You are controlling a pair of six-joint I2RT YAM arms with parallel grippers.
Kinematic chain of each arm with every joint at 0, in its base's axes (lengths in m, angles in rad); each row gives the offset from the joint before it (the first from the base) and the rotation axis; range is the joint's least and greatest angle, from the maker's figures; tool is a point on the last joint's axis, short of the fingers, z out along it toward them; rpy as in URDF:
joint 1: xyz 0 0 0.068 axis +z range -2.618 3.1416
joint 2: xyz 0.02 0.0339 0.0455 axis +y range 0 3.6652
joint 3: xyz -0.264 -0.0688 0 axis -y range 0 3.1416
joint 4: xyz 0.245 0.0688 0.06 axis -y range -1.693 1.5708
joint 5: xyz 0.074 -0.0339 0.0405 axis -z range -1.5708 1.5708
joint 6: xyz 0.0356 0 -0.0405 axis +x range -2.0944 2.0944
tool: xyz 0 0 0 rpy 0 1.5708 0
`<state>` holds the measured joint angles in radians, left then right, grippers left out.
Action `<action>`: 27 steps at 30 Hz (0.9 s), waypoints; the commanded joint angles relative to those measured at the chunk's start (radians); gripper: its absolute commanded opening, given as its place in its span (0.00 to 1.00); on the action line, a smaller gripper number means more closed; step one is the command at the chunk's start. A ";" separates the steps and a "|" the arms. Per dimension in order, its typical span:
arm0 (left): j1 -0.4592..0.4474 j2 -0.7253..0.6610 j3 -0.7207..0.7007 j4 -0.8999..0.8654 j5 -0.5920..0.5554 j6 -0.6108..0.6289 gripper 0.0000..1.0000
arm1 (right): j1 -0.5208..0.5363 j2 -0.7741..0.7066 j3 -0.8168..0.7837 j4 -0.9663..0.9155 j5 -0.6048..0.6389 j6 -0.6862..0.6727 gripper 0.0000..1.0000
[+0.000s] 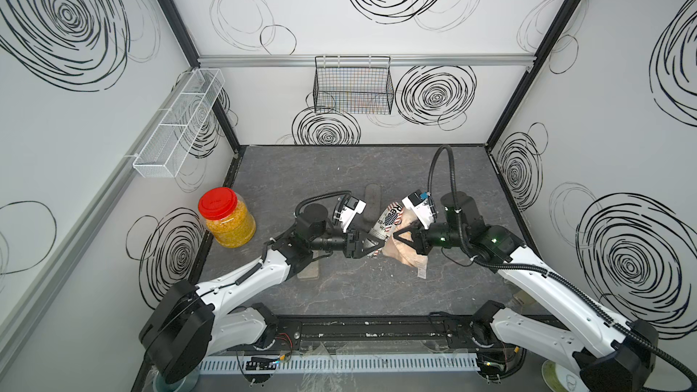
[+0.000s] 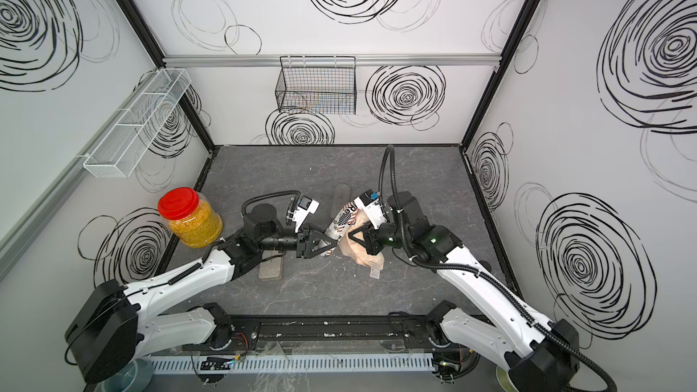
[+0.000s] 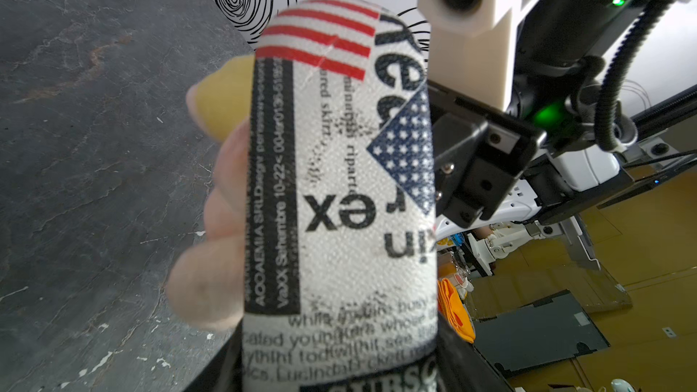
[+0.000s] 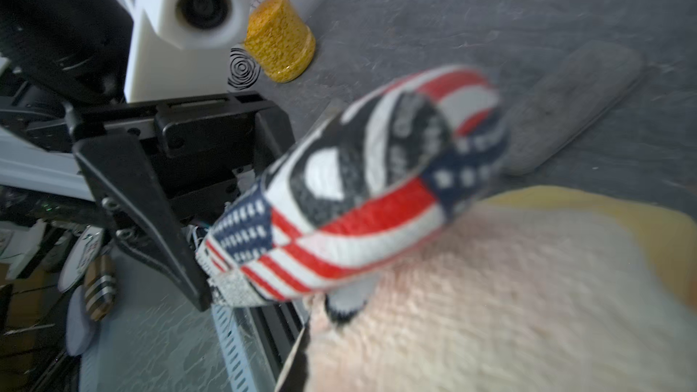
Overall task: Wipe the eyeglass case
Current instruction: Wipe the dirt from the eyeglass case.
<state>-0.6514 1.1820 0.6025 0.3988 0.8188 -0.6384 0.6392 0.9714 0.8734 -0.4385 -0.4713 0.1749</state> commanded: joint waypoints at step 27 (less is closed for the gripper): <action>-0.089 -0.027 0.085 -0.288 -0.062 0.249 0.51 | -0.135 -0.079 0.075 0.090 0.094 0.065 0.00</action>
<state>-0.6998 1.1694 0.6384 0.2165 0.7830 -0.5064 0.5751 0.9184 0.9257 -0.4591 -0.3233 0.1970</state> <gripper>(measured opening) 0.621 0.117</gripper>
